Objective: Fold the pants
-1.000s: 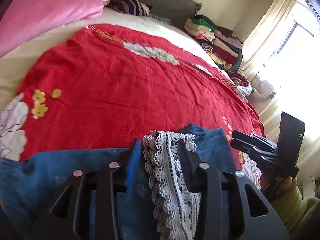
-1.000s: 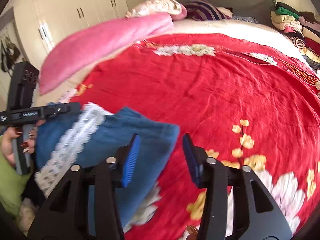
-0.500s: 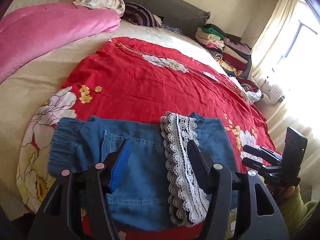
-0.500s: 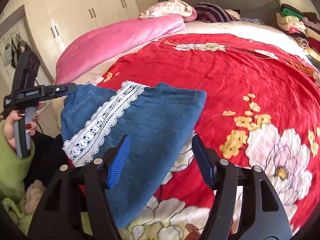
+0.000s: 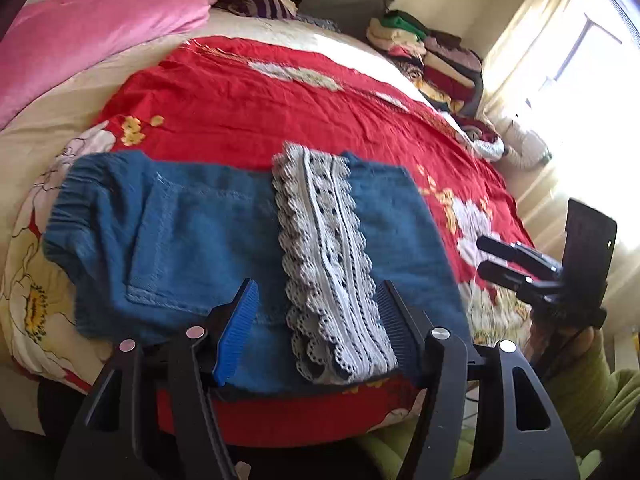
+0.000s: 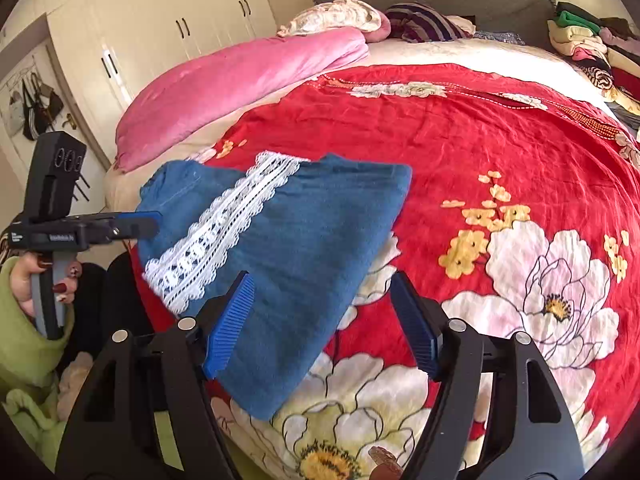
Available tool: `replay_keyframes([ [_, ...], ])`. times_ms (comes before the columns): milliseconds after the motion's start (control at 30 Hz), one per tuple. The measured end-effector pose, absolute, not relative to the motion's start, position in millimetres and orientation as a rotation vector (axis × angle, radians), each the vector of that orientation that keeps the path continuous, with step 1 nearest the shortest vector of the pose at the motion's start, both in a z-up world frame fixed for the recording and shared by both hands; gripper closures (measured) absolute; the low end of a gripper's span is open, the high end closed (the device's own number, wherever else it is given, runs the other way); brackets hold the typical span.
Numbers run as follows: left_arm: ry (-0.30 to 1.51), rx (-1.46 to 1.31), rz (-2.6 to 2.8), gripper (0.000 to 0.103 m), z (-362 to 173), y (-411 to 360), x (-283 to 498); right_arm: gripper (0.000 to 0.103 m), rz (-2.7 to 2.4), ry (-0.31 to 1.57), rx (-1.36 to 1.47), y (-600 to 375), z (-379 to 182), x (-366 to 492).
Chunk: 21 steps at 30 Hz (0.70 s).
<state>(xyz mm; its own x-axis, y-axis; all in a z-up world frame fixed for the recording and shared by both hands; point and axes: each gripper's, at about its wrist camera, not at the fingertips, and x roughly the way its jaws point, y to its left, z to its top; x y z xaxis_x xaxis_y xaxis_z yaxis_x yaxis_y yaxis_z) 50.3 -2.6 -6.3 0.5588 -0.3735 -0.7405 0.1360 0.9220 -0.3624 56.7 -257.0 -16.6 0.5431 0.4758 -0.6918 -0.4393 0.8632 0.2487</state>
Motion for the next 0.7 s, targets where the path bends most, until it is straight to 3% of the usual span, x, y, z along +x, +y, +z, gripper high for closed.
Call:
replay_keyframes([
  [333,1.001,-0.303,-0.304,0.042,-34,-1,48,0.039,0.545,0.943,0.058,-254,-42,39],
  [433,1.013,-0.317,-0.314,0.042,-38,-3,48,0.052,0.544,0.975,0.097,-257,-49,37],
  [533,1.021,-0.336,-0.302,0.044,-45,-4,47,0.054,0.567,1.001,0.125,-257,-54,35],
  [633,1.028,-0.289,-0.273,0.053,-50,-10,45,0.054,0.578,1.025,0.144,-254,-59,35],
  [700,1.036,-0.286,-0.282,0.076,-53,-13,44,0.054,0.592,1.035,0.158,-251,-61,36],
])
